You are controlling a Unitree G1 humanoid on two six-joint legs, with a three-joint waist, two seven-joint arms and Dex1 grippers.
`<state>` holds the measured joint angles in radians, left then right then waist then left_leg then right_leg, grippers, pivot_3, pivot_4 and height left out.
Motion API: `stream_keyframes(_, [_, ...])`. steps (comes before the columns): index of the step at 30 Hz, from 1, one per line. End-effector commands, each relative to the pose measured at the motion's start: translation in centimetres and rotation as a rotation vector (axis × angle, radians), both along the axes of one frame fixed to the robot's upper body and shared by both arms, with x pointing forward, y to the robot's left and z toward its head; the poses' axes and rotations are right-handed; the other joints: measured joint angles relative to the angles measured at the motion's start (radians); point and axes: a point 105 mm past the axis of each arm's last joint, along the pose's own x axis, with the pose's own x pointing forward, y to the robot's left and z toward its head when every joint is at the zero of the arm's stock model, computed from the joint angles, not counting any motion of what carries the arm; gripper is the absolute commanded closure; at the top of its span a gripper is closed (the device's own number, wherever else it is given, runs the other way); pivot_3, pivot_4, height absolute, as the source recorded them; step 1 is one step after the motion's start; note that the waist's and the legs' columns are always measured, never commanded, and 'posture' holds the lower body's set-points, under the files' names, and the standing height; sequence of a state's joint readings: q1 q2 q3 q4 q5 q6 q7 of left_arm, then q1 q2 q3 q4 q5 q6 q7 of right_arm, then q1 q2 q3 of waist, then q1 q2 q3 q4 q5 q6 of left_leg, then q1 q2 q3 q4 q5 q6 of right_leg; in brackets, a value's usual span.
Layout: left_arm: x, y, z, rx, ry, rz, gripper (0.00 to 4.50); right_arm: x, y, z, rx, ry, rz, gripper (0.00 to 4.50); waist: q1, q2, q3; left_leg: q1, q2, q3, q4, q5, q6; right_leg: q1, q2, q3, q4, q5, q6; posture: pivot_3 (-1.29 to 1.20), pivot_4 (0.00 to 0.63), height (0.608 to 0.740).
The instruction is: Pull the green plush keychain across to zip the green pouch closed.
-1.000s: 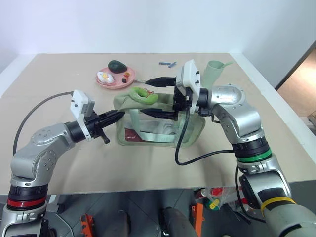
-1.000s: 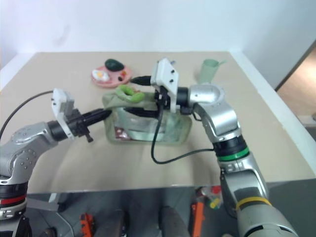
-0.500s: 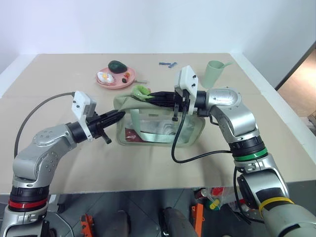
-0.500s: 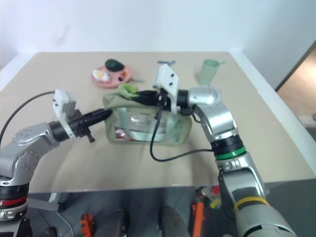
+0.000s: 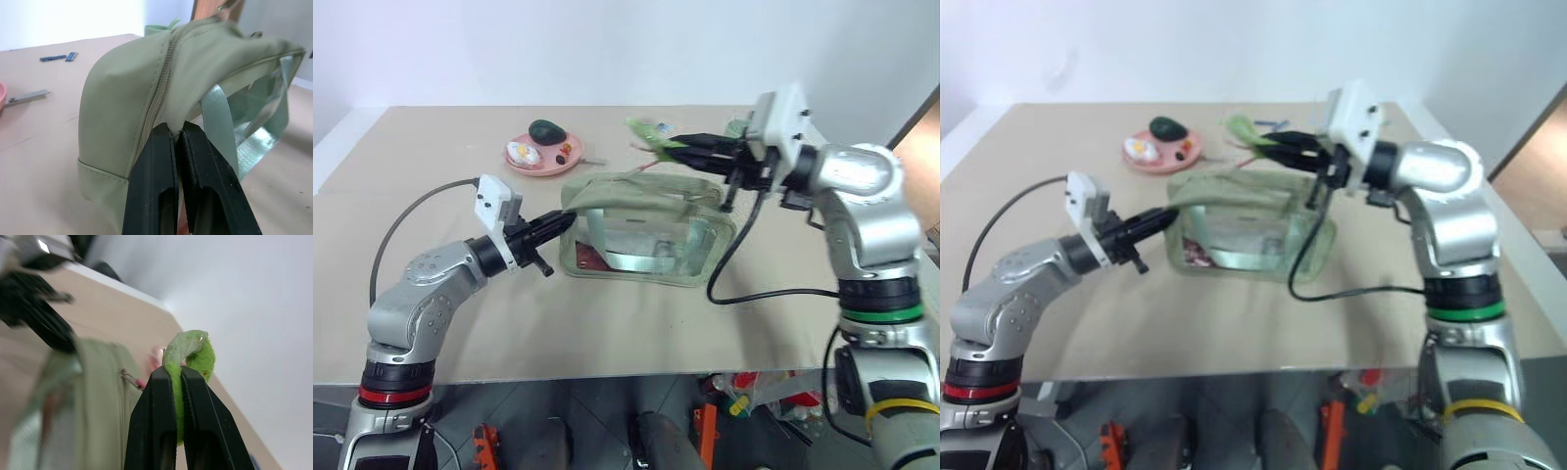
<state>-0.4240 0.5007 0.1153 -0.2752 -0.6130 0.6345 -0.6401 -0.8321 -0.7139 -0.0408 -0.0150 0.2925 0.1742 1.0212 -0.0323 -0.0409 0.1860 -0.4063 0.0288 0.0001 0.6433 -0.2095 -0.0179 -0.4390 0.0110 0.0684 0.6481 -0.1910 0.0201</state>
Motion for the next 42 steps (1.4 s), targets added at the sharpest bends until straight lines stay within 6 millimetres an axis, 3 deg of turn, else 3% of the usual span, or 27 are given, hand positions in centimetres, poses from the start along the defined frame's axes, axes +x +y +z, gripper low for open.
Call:
stream_keyframes(1, [0.0, 0.0, 0.3, 0.013, -0.019, 0.016, 4.5, 0.1, -4.2, 1.3, 0.004, -0.094, -0.162, 4.46, 0.0, 0.0, 0.0, 0.0, 0.0, 0.0, 0.0, 0.0, 0.0, 0.0, 0.0, 0.0, 0.0, 0.0, 0.0, 0.0, 0.15, 0.74])
stream_keyframes(5, [0.1, -0.1, 0.3, 0.017, -0.019, 0.015, 4.5, 0.9, -8.4, 0.0, -0.041, -0.083, -0.37, 4.46, 0.0, 0.0, 0.0, 0.001, 0.0, 0.001, 0.0, 0.0, 0.0, 0.0, 0.0, 0.002, 0.0, 0.0, 0.0, 0.0, 0.15, 0.74])
stream_keyframes(8, [-0.1, -0.3, 0.4, 0.016, -0.022, 0.013, 4.5, 1.0, -10.2, -2.2, -0.067, -0.026, -0.484, 4.46, 0.0, 0.0, 0.0, 0.001, 0.0, 0.001, 0.0, 0.0, 0.0, 0.0, 0.0, 0.002, 0.0, 0.0, 0.0, 0.0, 0.15, 0.74])
stream_keyframes(12, [-0.2, -0.7, 0.6, 0.012, -0.03, 0.008, 4.5, 0.6, -8.3, -7.5, -0.079, 0.104, -0.525, 4.46, 0.0, 0.0, 0.0, 0.001, 0.0, 0.002, 0.0, 0.0, 0.0, 0.001, 0.0, 0.003, 0.0, 0.0, 0.001, 0.0, 0.15, 0.74])
stream_keyframes(17, [-0.2, -1.1, 0.8, 0.005, -0.038, 0.019, 4.5, -0.5, -5.4, -16.1, -0.123, 0.302, -0.572, 4.46, -0.002, 0.0, 0.0, 0.003, 0.0, 0.001, 0.0, 0.0, 0.0, 0.001, 0.001, 0.003, 0.001, 0.0, 0.0, 0.0, 0.15, 0.74])
stream_keyframes(21, [-0.1, -1.2, 0.8, 0.003, -0.04, 0.025, 4.5, 0.1, -5.3, -18.8, -0.052, 0.351, -0.643, 4.46, -0.006, 0.0, -0.001, 0.003, 0.0, 0.002, 0.003, 0.0, 0.0, 0.002, 0.001, 0.003, 0.001, -0.001, -0.002, 0.0, 0.15, 0.74])
stream_keyframes(28, [-0.1, -0.9, 0.9, 0.019, -0.05, 0.036, 4.5, 1.9, -6.2, -15.8, 0.1, 0.276, -0.683, 4.46, -0.014, -0.001, -0.001, 0.003, 0.0, 0.002, 0.01, 0.001, 0.0, 0.004, 0.001, 0.004, 0.001, 0.001, 0.0, 0.0, 0.15, 0.74])
stream_keyframes(35, [-0.5, -0.6, 1.5, 0.025, -0.06, 0.011, 2.09, 1.5, -7.8, -9.7, 0.337, 0.195, -0.643, 2.1, -0.014, 0.0, -0.001, 0.0, 0.0, 0.001, 0.008, 0.0, 0.001, 0.003, 0.001, 0.004, 0.001, 0.001, 0.0, 0.0, 0.15, 0.74])
stream_keyframes(40, [-1.0, 1.1, 2.8, 0.013, -0.078, 0.004, 0.33, -1.4, -8.9, -6.1, 0.416, 0.197, -0.544, 0.26, -0.014, 0.0, 0.0, -0.001, 0.0, 0.001, 0.004, 0.0, 0.001, 0.0, 0.001, 0.004, 0.001, 0.001, 0.002, 0.0, 0.15, 0.74])
stream_keyframes(42, [-1.6, 1.7, 3.0, 0.0, -0.068, -0.008, 0.12, -3.1, -8.2, -6.2, 0.438, 0.266, -0.465, 0.06, -0.014, 0.0, 0.0, 0.0, 0.0, 0.001, 0.003, 0.0, 0.001, 0.001, 0.002, 0.003, 0.0, 0.001, 0.002, 0.0, 0.15, 0.74])
